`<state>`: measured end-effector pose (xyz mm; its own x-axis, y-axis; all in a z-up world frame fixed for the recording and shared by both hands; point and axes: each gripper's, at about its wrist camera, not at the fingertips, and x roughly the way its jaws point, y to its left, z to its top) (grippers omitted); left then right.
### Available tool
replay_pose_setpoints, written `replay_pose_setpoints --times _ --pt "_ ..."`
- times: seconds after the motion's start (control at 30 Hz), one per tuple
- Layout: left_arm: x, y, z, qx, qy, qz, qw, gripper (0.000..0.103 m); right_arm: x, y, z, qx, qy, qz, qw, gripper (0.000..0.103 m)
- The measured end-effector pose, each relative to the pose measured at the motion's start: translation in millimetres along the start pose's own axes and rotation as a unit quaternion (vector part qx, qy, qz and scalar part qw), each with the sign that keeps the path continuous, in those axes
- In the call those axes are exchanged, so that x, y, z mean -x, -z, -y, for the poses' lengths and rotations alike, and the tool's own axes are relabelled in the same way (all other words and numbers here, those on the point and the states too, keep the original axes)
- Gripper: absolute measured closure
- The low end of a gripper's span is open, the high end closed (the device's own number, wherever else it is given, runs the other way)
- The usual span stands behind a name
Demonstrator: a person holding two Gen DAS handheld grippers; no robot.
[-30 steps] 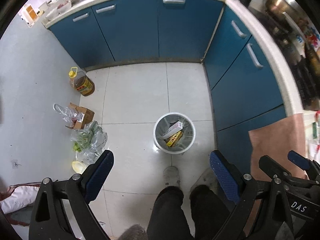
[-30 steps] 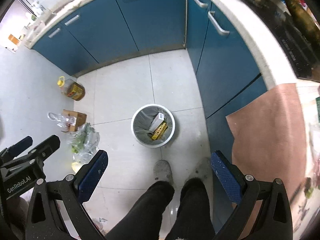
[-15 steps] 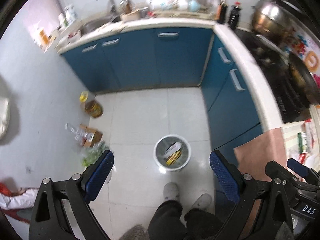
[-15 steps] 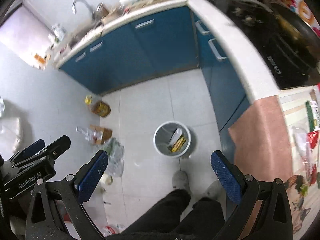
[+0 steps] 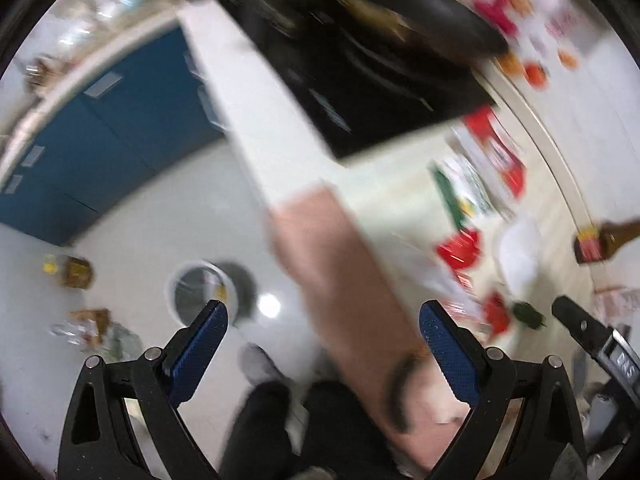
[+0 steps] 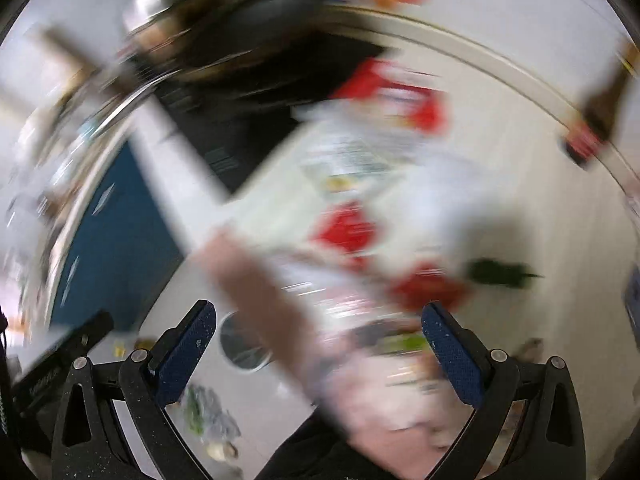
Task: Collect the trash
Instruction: 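Grasp the clear plastic bag with the left tool while the right grasps the white tissue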
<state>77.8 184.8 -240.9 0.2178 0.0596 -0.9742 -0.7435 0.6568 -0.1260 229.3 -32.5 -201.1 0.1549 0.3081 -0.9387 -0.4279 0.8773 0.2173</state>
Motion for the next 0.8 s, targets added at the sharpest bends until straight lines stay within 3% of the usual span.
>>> replay_pose_setpoints --times 0.13,0.3,0.37,0.4,0.43,0.53,0.7,0.77,0.8 --pt "-60.9 -10.9 47.5 0.028 0.060 -0.083 0.9943 0.006 -17.0 -31.1 71.2 -0.050 0.028 -0.008 0.998 0.000" --pt "-118.6 -13.0 74.8 0.087 0.092 -0.143 0.9816 0.007 -34.3 -55.5 108.9 -0.058 0.033 -0.016 0.998 0.000" --pt "-131.4 -11.0 73.7 0.116 0.098 -0.152 0.9767 0.037 -41.7 -64.1 111.8 -0.050 0.034 -0.021 0.998 0.000" --pt "-133.9 -10.2 72.0 0.123 0.099 -0.151 0.9758 0.044 -46.8 -69.6 110.1 -0.045 0.029 -0.024 0.998 0.000" --pt "-135.1 -10.1 70.3 0.124 0.097 -0.143 0.9771 0.066 -52.4 -74.1 108.8 -0.041 0.025 -0.026 0.999 0.000" --pt "-129.9 -10.0 71.9 0.092 0.074 -0.116 0.9862 0.092 -70.9 -87.9 94.0 -0.025 0.019 -0.032 0.999 0.000" --pt "-117.3 -14.9 68.2 0.032 0.019 -0.083 0.9959 0.098 -108.4 -100.5 74.2 -0.002 0.021 -0.042 0.999 0.001" --pt "-109.6 -16.5 70.9 0.013 0.000 -0.066 0.9977 0.098 -122.7 -100.6 64.9 0.012 0.028 -0.042 0.999 0.007" --pt "-105.8 -17.1 73.4 0.007 -0.005 -0.059 0.9982 0.098 -130.0 -99.8 61.0 0.019 0.030 -0.045 0.998 0.017"
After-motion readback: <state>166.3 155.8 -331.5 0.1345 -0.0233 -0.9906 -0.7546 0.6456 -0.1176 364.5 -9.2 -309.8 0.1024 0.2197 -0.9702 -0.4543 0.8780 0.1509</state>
